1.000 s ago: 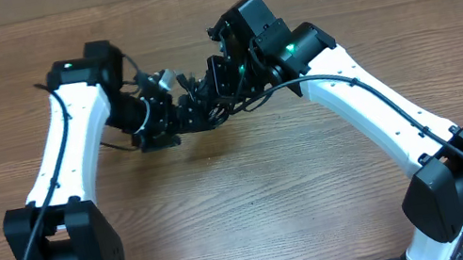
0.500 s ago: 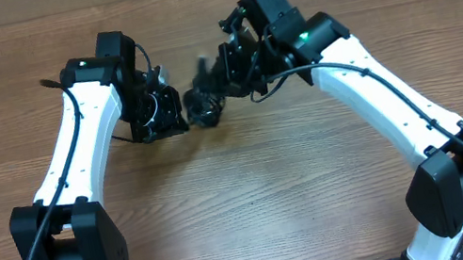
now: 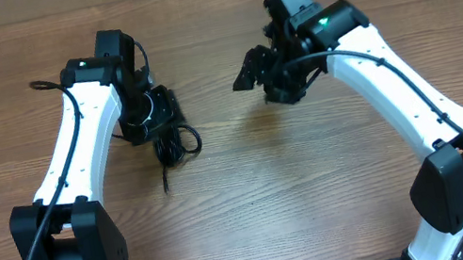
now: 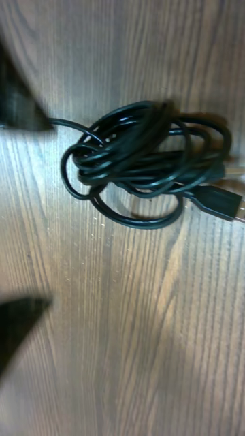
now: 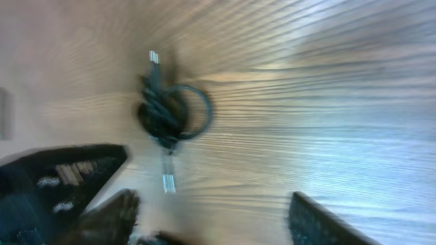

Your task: Untangle cables

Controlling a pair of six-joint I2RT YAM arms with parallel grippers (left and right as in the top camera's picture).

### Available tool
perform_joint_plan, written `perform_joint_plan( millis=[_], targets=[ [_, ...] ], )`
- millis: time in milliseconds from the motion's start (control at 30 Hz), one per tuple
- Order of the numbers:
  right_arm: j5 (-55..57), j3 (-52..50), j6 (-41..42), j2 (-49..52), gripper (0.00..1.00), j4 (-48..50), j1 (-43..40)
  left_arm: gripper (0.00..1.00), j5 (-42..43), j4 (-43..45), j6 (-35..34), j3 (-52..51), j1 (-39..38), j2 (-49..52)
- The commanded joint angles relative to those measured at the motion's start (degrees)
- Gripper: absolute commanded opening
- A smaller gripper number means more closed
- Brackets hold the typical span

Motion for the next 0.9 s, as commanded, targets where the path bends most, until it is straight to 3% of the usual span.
perform_joint_plan(
  millis=[0,67,167,333,467,533,633,800,833,867],
  targets=[
    [6.64,-1.90,-1.46,-1.11,0.81,-0.48,2.34,0.83,-6.16,-3.10,-1.11,-0.37,-0.13,0.26],
    [6.64,-2.64,-1.44,-1.11,0.88,-0.31,2.95,0.80,-10.82,-5.22,-5.38,-1.95,-0.17,0.26],
    [6.05,-2.67,-1.42,-1.11,0.90,0.35,3.15,0.79,-10.10,-1.29,-5.84,-7.26,-0.17,0.26],
    [4.68,-2.67,-1.46,-1.11,0.90,-0.37,3.15,0.51,-7.21,10.23,-7.85,-12.85,-0.33,0.26],
    [4.70,-2.67,-1.46,-1.11,0.90,-1.29,3.15,0.27,-6.34,13.18,-10.05,-13.18,-0.76,0.26],
    [4.70,-2.67,-1.46,-1.11,0.90,-1.27,3.15,0.25,-6.38,14.32,-10.03,-13.18,-0.79,0.26],
    [4.70,-2.67,-1.46,-1.11,0.90,-1.62,3.17,0.37,-6.40,15.63,-10.03,-13.20,-0.79,0.26],
    [4.70,-2.67,-1.49,-1.11,0.90,-1.64,3.67,0.23,-8.85,17.62,-9.99,-13.20,-0.79,0.26],
    [4.72,-2.67,-1.49,-1.11,0.90,-1.77,4.09,0.08,-9.31,17.77,-9.97,-13.20,-0.79,0.26],
    [4.72,-2.67,-1.51,-1.11,0.90,-1.79,4.35,0.04,-9.14,17.79,-9.99,-13.20,-0.79,0.26]
  ],
)
